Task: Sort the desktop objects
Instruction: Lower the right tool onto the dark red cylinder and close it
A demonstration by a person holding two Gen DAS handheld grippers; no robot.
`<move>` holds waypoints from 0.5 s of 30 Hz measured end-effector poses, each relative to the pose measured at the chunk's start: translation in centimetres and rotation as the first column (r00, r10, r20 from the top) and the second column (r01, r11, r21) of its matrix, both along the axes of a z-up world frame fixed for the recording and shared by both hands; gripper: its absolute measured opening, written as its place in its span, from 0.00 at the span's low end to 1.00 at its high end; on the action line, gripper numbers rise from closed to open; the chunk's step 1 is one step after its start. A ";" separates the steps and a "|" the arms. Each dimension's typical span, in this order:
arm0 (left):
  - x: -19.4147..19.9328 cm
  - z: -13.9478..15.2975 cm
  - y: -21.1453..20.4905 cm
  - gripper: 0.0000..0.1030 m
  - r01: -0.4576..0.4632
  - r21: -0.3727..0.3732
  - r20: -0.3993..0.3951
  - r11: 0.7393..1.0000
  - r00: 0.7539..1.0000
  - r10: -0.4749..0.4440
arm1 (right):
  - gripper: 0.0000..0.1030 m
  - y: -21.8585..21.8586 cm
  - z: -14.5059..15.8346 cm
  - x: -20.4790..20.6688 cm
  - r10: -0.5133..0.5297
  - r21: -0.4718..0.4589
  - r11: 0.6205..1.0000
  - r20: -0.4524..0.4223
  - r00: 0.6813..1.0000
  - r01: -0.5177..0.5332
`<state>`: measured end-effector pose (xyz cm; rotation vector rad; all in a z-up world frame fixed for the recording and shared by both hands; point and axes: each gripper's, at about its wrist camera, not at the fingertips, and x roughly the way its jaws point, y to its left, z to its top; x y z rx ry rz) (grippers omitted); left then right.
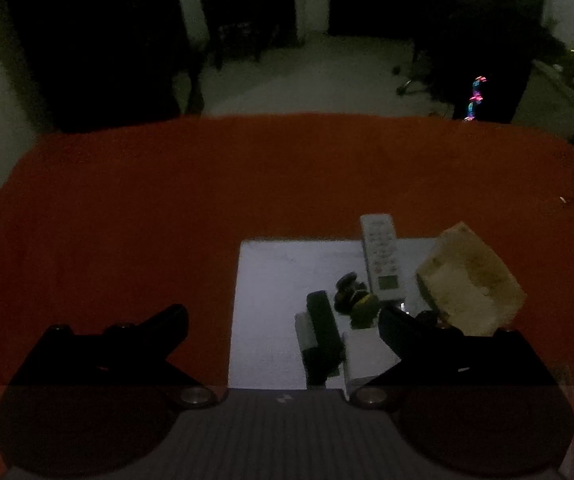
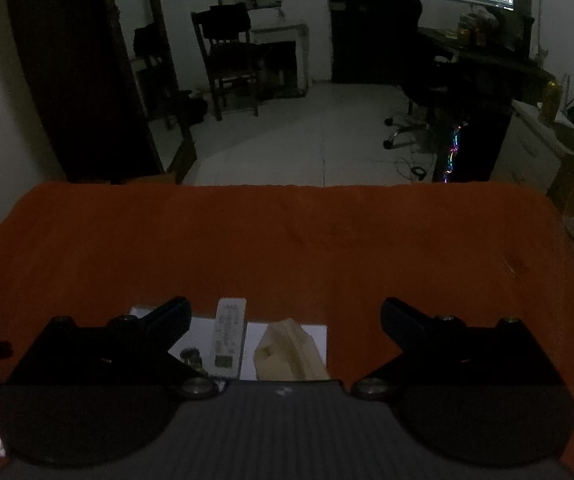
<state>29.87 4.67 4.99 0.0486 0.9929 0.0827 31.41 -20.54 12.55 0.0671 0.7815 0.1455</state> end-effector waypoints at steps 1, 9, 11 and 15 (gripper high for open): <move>0.4 -0.3 0.2 1.00 -0.012 0.005 -0.002 1.000 1.000 0.012 | 1.00 0.2 -0.3 0.6 -0.006 0.008 1.000 -0.002 1.000 0.006; 2.6 -3.1 -0.1 0.99 0.025 0.031 -0.030 0.999 0.999 -0.024 | 1.00 2.3 -3.0 4.2 0.006 0.049 0.999 -0.029 1.000 -0.004; 3.0 -4.0 -0.2 0.99 0.025 0.016 -0.045 1.000 0.999 -0.024 | 1.00 2.7 -4.6 4.9 0.012 0.071 0.997 -0.066 0.998 -0.007; 3.8 -6.6 -0.7 0.99 0.058 -0.017 -0.089 0.998 0.994 -0.059 | 0.98 3.3 -8.1 6.1 0.025 0.108 0.994 -0.144 0.989 -0.009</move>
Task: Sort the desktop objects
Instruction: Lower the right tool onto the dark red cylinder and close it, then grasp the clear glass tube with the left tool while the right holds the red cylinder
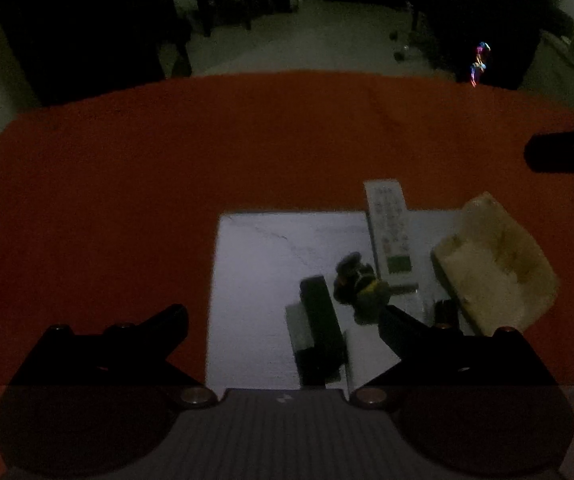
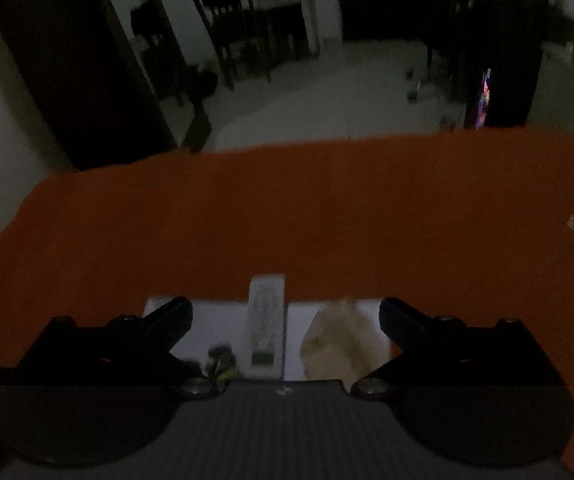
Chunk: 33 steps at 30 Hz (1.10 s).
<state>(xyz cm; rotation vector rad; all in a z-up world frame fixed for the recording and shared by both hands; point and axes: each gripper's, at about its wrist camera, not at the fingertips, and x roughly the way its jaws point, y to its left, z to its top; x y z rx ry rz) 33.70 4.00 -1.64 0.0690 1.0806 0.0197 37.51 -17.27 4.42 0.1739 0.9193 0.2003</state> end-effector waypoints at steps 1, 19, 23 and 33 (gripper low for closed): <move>0.1 -0.6 -0.2 0.98 0.012 -0.005 -0.003 1.000 1.000 -0.012 | 0.95 0.0 -1.0 0.2 0.001 0.002 1.000 -0.022 1.000 -0.001; 0.6 -6.3 1.1 0.92 0.016 0.028 -0.048 0.999 0.999 -0.015 | 0.58 0.7 -12.9 -0.8 0.069 -0.019 0.997 -0.312 0.947 -0.079; 1.0 -7.4 1.7 0.68 0.014 0.016 -0.083 1.000 0.996 -0.013 | 0.50 1.3 -13.4 -0.9 0.079 -0.018 0.996 -0.332 0.940 -0.090; 0.9 -9.7 2.5 0.58 0.022 0.037 -0.103 0.999 0.994 -0.018 | 0.36 2.4 -15.2 -0.5 0.078 -0.054 0.993 -0.388 0.918 -0.107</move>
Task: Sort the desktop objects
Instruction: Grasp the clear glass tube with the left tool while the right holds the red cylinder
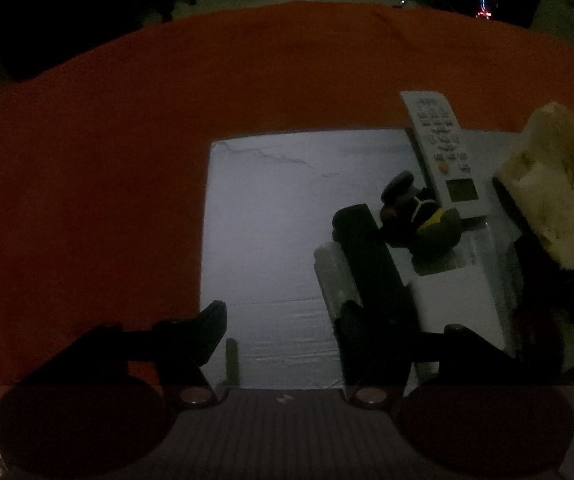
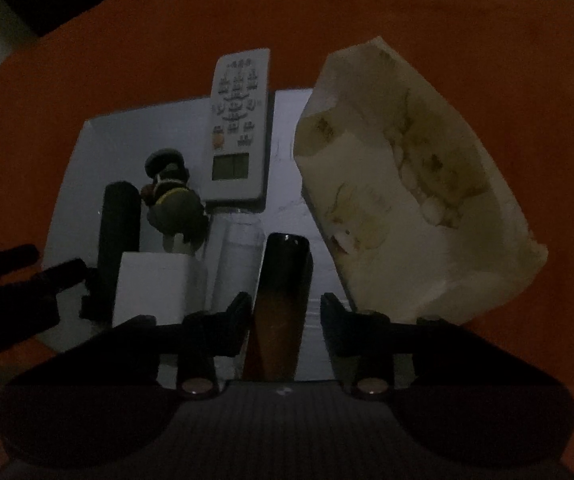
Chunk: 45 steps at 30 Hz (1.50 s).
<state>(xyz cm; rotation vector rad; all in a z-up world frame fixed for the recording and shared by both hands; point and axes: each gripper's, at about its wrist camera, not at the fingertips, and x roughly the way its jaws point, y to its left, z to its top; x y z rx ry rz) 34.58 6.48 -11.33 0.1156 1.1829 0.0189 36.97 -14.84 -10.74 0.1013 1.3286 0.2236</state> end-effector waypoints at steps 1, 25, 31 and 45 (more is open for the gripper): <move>0.0 0.0 0.1 0.58 0.000 -0.007 -0.002 1.000 1.000 0.000 | 0.32 0.2 -0.1 -0.1 0.006 -0.011 1.000 -0.007 1.000 -0.006; 0.1 0.3 0.1 0.38 -0.038 -0.058 -0.052 0.998 0.998 0.035 | 0.27 1.2 1.0 -0.6 0.029 -0.053 0.998 -0.009 1.000 -0.029; -0.2 -0.6 0.3 0.24 -0.022 -0.048 -0.087 0.999 0.996 0.018 | 0.27 0.5 0.9 -0.4 0.015 -0.063 0.998 -0.006 1.000 -0.015; -0.1 0.3 0.3 0.15 0.015 -0.018 -0.046 1.000 0.999 -0.015 | 0.27 0.6 1.5 -0.5 0.023 -0.088 0.996 0.021 1.000 -0.021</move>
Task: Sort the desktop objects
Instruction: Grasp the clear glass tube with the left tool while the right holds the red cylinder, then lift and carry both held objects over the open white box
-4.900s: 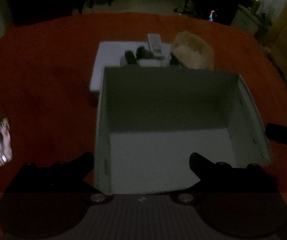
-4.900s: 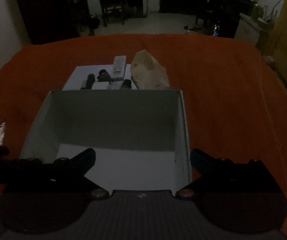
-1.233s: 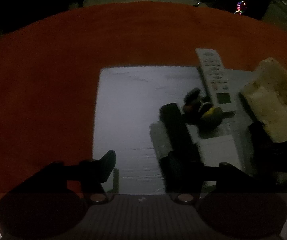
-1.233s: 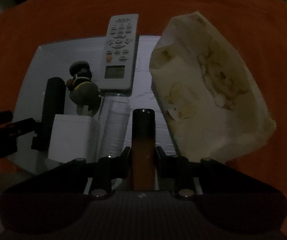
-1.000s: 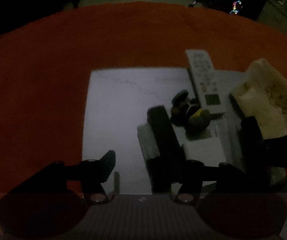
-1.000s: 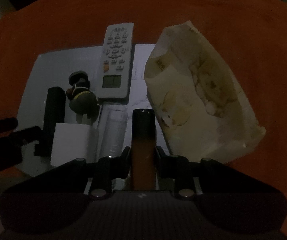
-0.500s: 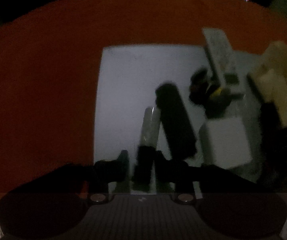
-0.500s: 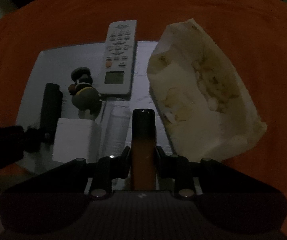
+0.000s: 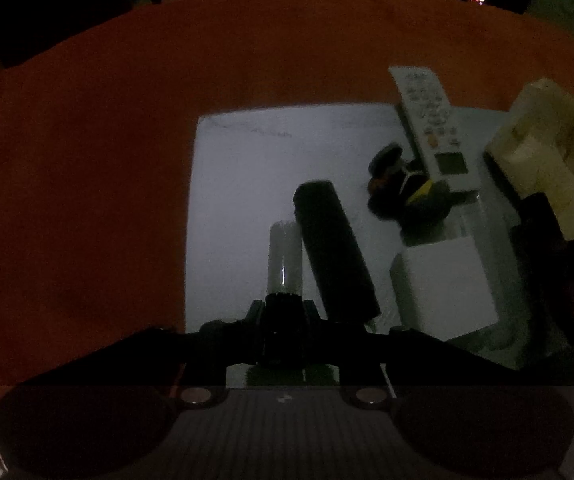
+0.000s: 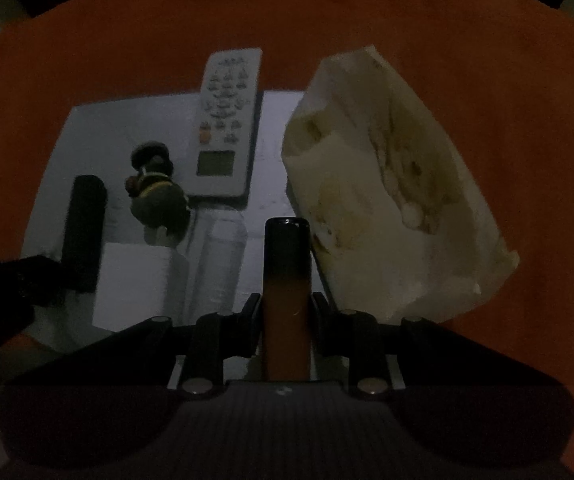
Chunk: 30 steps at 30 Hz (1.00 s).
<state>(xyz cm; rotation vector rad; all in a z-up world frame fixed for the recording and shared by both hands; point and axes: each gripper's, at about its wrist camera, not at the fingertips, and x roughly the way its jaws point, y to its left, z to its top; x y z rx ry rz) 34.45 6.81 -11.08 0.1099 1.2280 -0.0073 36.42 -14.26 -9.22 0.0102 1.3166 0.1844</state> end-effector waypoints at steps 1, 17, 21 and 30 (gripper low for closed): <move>0.1 0.3 0.2 0.15 -0.004 -0.002 0.008 1.000 1.000 0.004 | 0.27 0.1 0.2 0.0 0.003 0.000 1.000 0.004 1.000 -0.003; 0.9 5.2 0.3 0.09 -0.051 -0.030 0.082 0.998 0.995 0.053 | 0.27 1.8 4.2 0.1 0.037 0.003 0.999 0.047 0.998 -0.037; 1.0 6.3 0.2 0.09 -0.063 -0.049 0.088 0.997 0.994 0.067 | 0.27 1.8 5.7 0.0 0.029 0.010 1.000 0.070 0.997 -0.030; 1.0 3.9 0.3 0.22 -0.037 0.001 0.061 0.999 0.997 0.037 | 0.27 0.4 4.7 0.1 0.012 0.021 1.000 0.061 0.998 -0.013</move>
